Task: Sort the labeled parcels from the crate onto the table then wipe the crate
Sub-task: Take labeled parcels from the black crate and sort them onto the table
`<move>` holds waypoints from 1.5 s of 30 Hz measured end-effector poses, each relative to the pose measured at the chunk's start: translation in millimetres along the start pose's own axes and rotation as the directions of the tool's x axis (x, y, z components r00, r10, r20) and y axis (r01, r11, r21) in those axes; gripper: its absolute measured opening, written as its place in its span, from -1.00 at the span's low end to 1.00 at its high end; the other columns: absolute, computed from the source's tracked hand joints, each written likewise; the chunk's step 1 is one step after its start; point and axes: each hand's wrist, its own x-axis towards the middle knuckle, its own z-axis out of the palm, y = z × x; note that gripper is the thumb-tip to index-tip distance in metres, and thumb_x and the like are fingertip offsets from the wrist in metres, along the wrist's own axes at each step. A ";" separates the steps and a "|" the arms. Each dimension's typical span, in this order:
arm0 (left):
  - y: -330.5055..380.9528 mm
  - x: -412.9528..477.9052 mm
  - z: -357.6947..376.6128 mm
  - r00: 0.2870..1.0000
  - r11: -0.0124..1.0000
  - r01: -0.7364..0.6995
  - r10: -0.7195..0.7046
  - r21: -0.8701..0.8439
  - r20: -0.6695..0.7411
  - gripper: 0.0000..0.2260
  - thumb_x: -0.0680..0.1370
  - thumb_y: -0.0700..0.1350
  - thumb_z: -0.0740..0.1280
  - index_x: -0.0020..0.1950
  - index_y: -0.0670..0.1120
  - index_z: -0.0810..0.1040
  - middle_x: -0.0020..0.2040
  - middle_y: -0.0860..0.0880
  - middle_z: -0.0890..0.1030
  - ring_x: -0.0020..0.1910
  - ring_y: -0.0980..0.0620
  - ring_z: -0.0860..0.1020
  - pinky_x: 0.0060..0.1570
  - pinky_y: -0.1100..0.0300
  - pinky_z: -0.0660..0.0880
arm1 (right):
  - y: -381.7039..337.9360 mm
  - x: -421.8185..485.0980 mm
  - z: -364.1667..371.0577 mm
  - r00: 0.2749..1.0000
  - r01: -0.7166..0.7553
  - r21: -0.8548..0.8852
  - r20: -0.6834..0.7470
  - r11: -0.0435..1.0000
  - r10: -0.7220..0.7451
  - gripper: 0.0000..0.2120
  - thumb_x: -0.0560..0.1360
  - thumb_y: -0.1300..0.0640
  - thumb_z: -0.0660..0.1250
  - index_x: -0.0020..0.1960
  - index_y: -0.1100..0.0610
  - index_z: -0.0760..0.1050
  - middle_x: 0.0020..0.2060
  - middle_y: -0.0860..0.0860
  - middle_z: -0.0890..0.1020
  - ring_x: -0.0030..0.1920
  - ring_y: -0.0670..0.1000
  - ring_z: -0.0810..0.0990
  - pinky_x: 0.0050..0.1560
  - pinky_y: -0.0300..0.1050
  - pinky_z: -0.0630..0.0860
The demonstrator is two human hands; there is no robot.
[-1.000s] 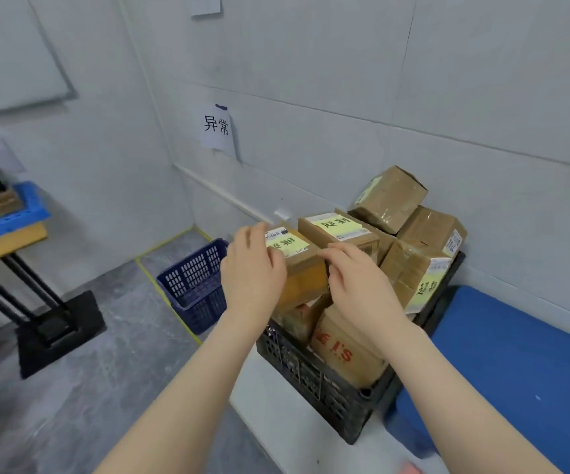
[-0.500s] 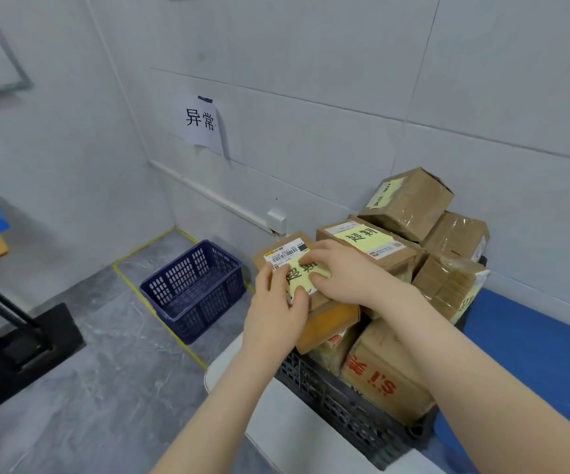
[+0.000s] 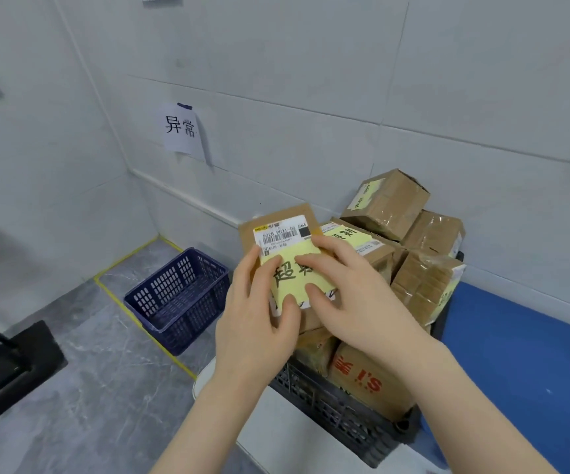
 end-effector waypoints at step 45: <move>452.0 -285.1 297.3 0.493 0.654 -0.546 0.756 -0.523 0.431 -0.51 0.46 0.17 0.06 0.40 0.16 0.34 0.51 0.27 0.09 0.33 0.15 0.37 -0.32 0.32 0.43 | 158.2 -534.9 -336.9 0.519 -0.683 0.021 -0.690 0.730 0.505 -0.67 0.50 0.06 0.31 0.26 -0.04 0.50 0.30 -0.23 0.34 0.28 -0.19 0.41 -0.02 -0.37 0.51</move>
